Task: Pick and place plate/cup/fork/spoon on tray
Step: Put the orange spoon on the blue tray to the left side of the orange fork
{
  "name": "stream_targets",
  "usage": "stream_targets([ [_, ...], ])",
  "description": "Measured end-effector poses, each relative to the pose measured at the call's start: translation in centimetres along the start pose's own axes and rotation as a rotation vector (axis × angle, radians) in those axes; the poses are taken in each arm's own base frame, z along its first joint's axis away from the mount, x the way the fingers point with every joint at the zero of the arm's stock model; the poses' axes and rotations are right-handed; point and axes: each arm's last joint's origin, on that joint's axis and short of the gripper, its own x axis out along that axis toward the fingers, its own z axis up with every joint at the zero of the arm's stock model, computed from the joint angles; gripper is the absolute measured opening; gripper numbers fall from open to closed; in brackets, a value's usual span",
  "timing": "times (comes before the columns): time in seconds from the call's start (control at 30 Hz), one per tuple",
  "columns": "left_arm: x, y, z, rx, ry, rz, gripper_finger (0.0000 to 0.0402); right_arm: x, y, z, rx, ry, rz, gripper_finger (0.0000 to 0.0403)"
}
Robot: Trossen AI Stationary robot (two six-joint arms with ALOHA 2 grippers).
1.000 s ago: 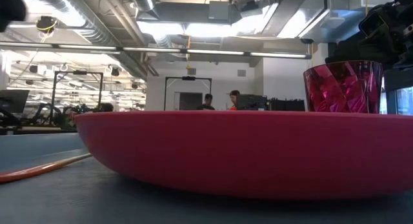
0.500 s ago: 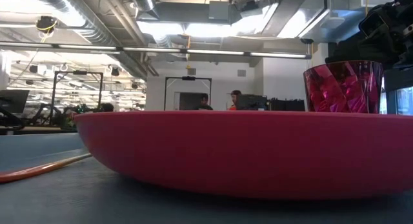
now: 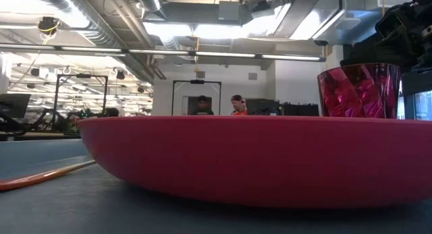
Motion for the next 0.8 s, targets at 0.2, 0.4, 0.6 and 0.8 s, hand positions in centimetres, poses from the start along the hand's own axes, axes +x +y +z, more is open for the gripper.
stream_targets([
  [0.2,0.96,-0.28,-0.41,0.001,-0.022,0.015,0.0074,0.00,0.00,0.00,0.000,0.000,0.000,0.0134],
  [0.4,0.98,-0.35,-0.41,0.049,-0.030,-0.003,0.0067,0.00,0.00,0.00,0.000,0.000,0.000,0.0134],
  [0.6,0.97,-0.34,-0.32,0.005,-0.046,-0.014,0.0030,0.00,0.00,0.00,0.000,0.000,0.000,0.0134],
  [0.8,0.98,-0.34,-0.30,-0.001,-0.049,-0.016,0.0009,0.00,0.00,0.00,0.000,0.000,0.000,0.0134],
])
